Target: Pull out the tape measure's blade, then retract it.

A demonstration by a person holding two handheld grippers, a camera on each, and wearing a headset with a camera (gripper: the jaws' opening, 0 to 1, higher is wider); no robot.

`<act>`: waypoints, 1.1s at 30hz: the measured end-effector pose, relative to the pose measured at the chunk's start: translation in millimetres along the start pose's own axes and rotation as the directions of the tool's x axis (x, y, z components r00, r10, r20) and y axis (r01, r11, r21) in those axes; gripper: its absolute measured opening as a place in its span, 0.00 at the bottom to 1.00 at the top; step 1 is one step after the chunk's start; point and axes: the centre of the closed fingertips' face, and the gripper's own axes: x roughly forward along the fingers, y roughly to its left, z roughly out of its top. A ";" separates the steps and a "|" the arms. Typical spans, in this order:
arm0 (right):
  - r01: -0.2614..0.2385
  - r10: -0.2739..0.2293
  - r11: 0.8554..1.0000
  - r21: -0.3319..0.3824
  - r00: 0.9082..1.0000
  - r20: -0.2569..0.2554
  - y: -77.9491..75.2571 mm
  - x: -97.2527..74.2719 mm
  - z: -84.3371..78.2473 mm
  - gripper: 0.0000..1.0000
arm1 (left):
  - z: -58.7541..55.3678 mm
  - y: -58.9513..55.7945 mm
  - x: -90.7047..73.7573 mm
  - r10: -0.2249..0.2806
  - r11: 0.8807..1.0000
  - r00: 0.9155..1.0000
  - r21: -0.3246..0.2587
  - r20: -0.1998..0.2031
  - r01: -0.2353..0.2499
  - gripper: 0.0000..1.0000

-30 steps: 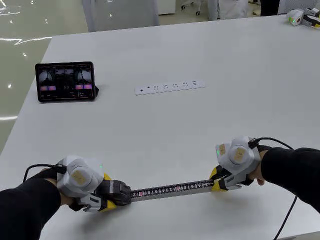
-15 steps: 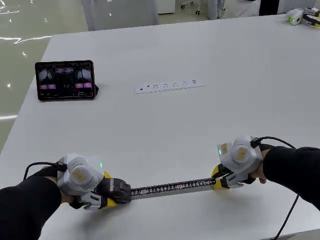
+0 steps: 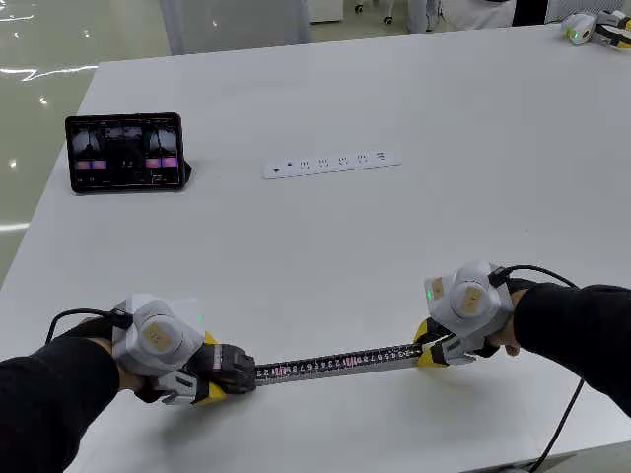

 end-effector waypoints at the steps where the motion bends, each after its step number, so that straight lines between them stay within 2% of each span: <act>1: 0.000 0.000 1.000 0.000 1.000 -0.001 -0.4 -0.1 -0.3 0.11 | 0.0 0.0 -0.1 -0.001 1.000 1.000 0.002 0.000 0.001 0.34; 5: 0.000 0.000 1.000 -0.008 1.000 -0.019 -0.4 0.4 0.6 0.11 | 0.0 -0.2 -0.6 -0.004 1.000 1.000 0.007 -0.002 0.004 0.35; 10: -0.002 -0.002 0.998 -0.069 0.999 -0.051 0.0 -0.3 0.9 0.12 | 0.5 0.3 -0.8 -0.004 1.000 1.000 0.016 -0.021 0.005 0.35; 19: 0.000 -0.010 0.993 -0.120 0.996 -0.085 -3.4 -3.2 -1.6 0.12 | 1.2 4.3 -6.8 0.014 0.999 0.999 0.037 -0.037 -0.012 0.34; 23: 0.009 -0.019 0.993 -0.119 0.997 -0.081 -3.4 -7.7 -1.6 0.12 | 1.1 5.0 -9.7 0.012 0.999 0.999 0.046 -0.040 -0.010 0.34; 27: 0.032 -0.041 0.991 -0.131 0.997 -0.064 -2.5 -13.0 1.0 0.13 | 1.4 7.5 -16.2 0.017 0.999 1.000 0.031 -0.024 -0.017 0.36; 33: 0.069 -0.071 0.993 -0.097 0.997 -0.026 -5.3 -20.4 6.1 0.20 | -1.2 11.3 -27.3 0.042 0.999 0.999 0.029 -0.015 -0.041 0.39</act>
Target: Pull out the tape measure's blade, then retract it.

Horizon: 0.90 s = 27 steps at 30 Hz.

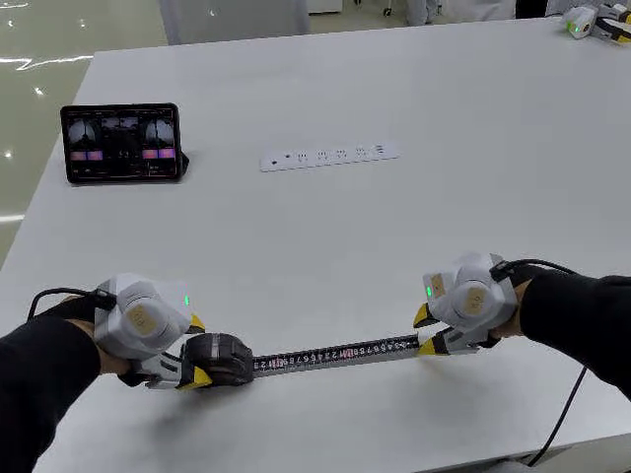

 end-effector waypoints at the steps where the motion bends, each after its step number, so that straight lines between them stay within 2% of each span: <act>1: 0.005 -0.005 1.000 0.012 1.000 0.004 -0.7 -0.9 0.4 0.21 | -0.4 0.9 -1.9 0.005 1.000 1.000 -0.002 0.000 -0.005 0.41; 6: 0.028 -0.030 0.998 0.055 0.999 0.026 -4.2 -6.7 2.3 0.25 | -5.9 5.4 -8.2 0.024 0.999 1.000 -0.035 0.006 -0.024 0.44; 11: 0.059 -0.069 0.990 0.131 0.995 0.075 -7.5 -16.8 6.4 0.30 | -5.0 8.2 -16.3 0.055 0.993 0.997 -0.107 0.060 -0.049 0.49; 14: 0.090 -0.106 0.982 0.164 0.990 0.096 -9.3 -23.8 5.6 0.38 | -6.2 9.5 -21.8 0.077 0.987 0.994 -0.148 0.075 -0.065 0.52; 15: 0.101 -0.123 0.978 0.185 0.986 0.114 -9.3 -26.8 6.3 0.42 | -5.9 11.4 -24.0 0.096 0.983 0.992 -0.163 0.087 -0.081 0.52; 17: 0.134 -0.168 0.963 0.233 0.977 0.132 -11.2 -32.7 5.2 0.44 | -1.5 18.3 -29.4 0.159 0.969 0.979 -0.209 0.130 -0.130 0.58; 18: 0.136 -0.171 0.962 0.236 0.976 0.135 -10.2 -34.3 3.6 0.45 | -1.0 19.2 -31.6 0.172 0.964 0.975 -0.229 0.141 -0.137 0.62; 19: 0.142 -0.179 0.960 0.241 0.974 0.139 -9.5 -36.3 2.2 0.45 | 0.9 21.8 -34.7 0.195 0.960 0.968 -0.234 0.159 -0.155 0.64; 20: 0.164 -0.203 0.955 0.247 0.969 0.142 -10.4 -39.7 0.0 0.46 | 0.1 22.5 -38.2 0.213 0.955 0.963 -0.246 0.164 -0.169 0.65; 21: 0.185 -0.226 0.950 0.251 0.963 0.145 -12.4 -42.3 -1.5 0.45 | -1.1 21.1 -39.9 0.213 0.953 0.963 -0.255 0.164 -0.167 0.65; 22: 0.214 -0.258 0.941 0.262 0.955 0.147 -15.3 -45.7 -4.8 0.45 | -2.3 21.2 -42.2 0.224 0.946 0.960 -0.273 0.169 -0.173 0.65; 23: 0.218 -0.265 0.937 0.273 0.952 0.149 -15.4 -47.3 -6.8 0.46 | -2.2 21.5 -43.9 0.236 0.943 0.956 -0.280 0.176 -0.181 0.66; 26: 0.239 -0.297 0.918 0.317 0.943 0.151 -17.2 -54.2 -12.2 0.48 | -6.9 19.1 -47.1 0.248 0.935 0.954 -0.301 0.167 -0.190 0.66; 27: 0.238 -0.303 0.910 0.338 0.941 0.153 -16.4 -56.7 -13.9 0.50 | -8.4 18.4 -48.1 0.256 0.928 0.952 -0.320 0.169 -0.192 0.67</act>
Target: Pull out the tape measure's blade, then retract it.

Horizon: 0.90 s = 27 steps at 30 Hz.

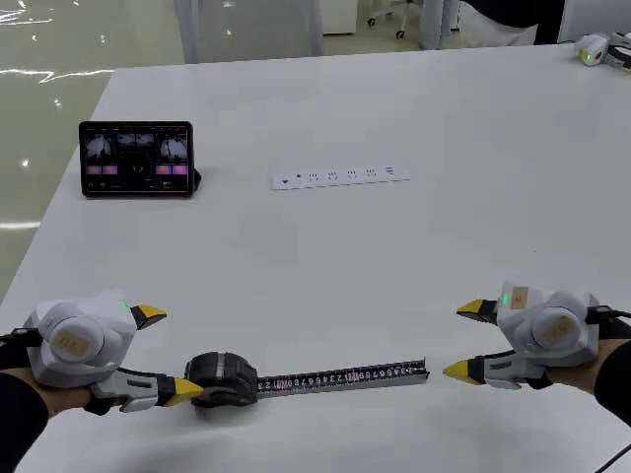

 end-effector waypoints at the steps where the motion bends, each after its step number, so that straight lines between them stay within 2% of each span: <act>1: 0.006 -0.006 1.000 0.011 1.000 0.003 -1.0 -1.2 -1.4 0.50 | -0.4 0.1 -0.8 0.006 1.000 1.000 -0.013 0.007 -0.006 0.68; 3: 0.024 -0.024 0.999 0.038 1.000 0.012 -2.0 -5.8 -3.1 0.53 | -2.2 -1.3 -3.4 0.014 0.999 1.000 -0.052 0.013 -0.013 0.69; 7: 0.055 -0.059 0.993 0.107 0.998 0.032 -2.0 -15.7 -6.3 0.58 | -1.8 -0.4 -8.2 0.054 0.990 0.997 -0.136 0.050 -0.047 0.71; 11: 0.081 -0.091 0.983 0.167 0.994 0.054 -0.8 -25.3 -11.8 0.62 | -5.7 0.7 -15.0 0.105 0.968 0.991 -0.235 0.080 -0.084 0.73; 13: 0.087 -0.099 0.980 0.180 0.993 0.058 0.9 -29.9 -15.8 0.63 | -4.7 -0.2 -20.2 0.133 0.956 0.984 -0.276 0.116 -0.097 0.75; 16: 0.091 -0.106 0.974 0.208 0.992 0.063 2.9 -37.1 -21.1 0.65 | -9.7 -0.3 -27.8 0.172 0.948 0.977 -0.292 0.125 -0.130 0.77; 18: 0.111 -0.135 0.961 0.254 0.987 0.082 2.8 -46.6 -19.6 0.66 | -15.3 -0.7 -31.8 0.195 0.941 0.973 -0.302 0.120 -0.151 0.77; 24: 0.131 -0.160 0.952 0.277 0.984 0.083 2.4 -60.7 -31.8 0.69 | -33.1 -3.5 -40.3 0.218 0.927 0.970 -0.333 0.107 -0.172 0.78; 25: 0.136 -0.166 0.949 0.283 0.983 0.085 3.0 -62.8 -33.3 0.70 | -35.7 -4.4 -42.8 0.225 0.924 0.968 -0.340 0.113 -0.175 0.78; 27: 0.144 -0.175 0.944 0.297 0.981 0.080 3.9 -65.9 -35.7 0.72 | -34.8 -5.7 -49.2 0.252 0.925 0.959 -0.325 0.133 -0.198 0.78</act>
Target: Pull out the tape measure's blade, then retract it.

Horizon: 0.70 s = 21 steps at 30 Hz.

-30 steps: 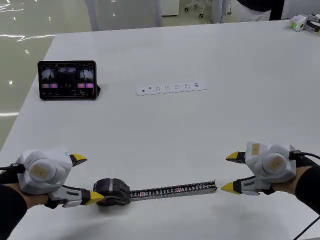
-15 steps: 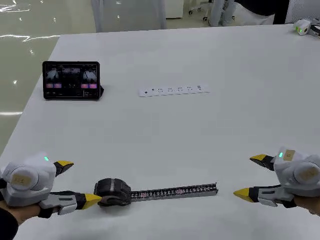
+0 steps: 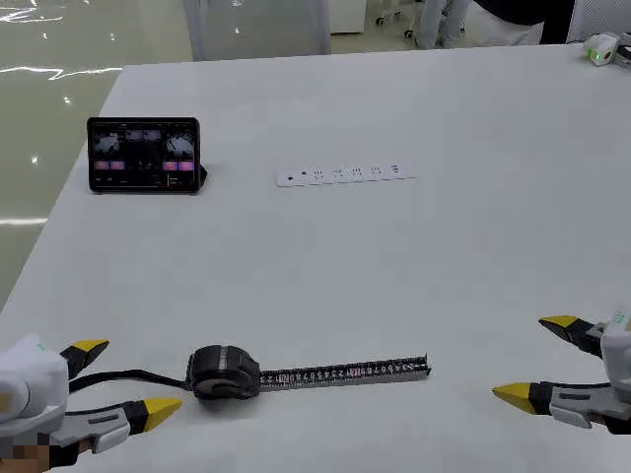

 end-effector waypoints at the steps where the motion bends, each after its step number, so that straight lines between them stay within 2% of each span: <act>1: 0.008 -0.008 1.000 0.015 1.000 -0.001 0.2 -2.4 -1.4 0.73 | -0.3 1.0 -3.1 0.013 1.000 1.000 0.020 0.015 -0.013 0.78; 5: 0.009 -0.009 0.999 0.034 1.000 0.006 2.2 -8.9 -7.2 0.75 | -6.9 1.9 -9.6 0.019 0.999 1.000 -0.029 0.024 -0.019 0.84; 8: 0.010 -0.010 0.999 0.050 1.000 0.011 3.4 -12.6 -15.0 0.77 | -18.4 4.7 -14.8 0.037 0.998 0.999 -0.043 0.000 -0.037 0.84; 11: 0.014 -0.014 0.999 0.045 1.000 -0.004 5.7 -15.5 -24.9 0.79 | -24.3 3.5 -18.9 0.039 0.997 0.999 -0.062 -0.012 -0.040 0.88; 18: 0.027 -0.027 0.997 0.068 1.000 -0.003 6.4 -23.2 -43.0 0.88 | -32.1 1.0 -18.8 0.030 0.995 0.999 -0.091 -0.024 -0.032 0.99; 21: 0.033 -0.033 0.997 0.072 0.999 -0.001 5.8 -23.0 -45.8 0.93 | -33.4 -0.4 -17.1 0.028 0.995 0.999 -0.097 -0.023 -0.030 0.99</act>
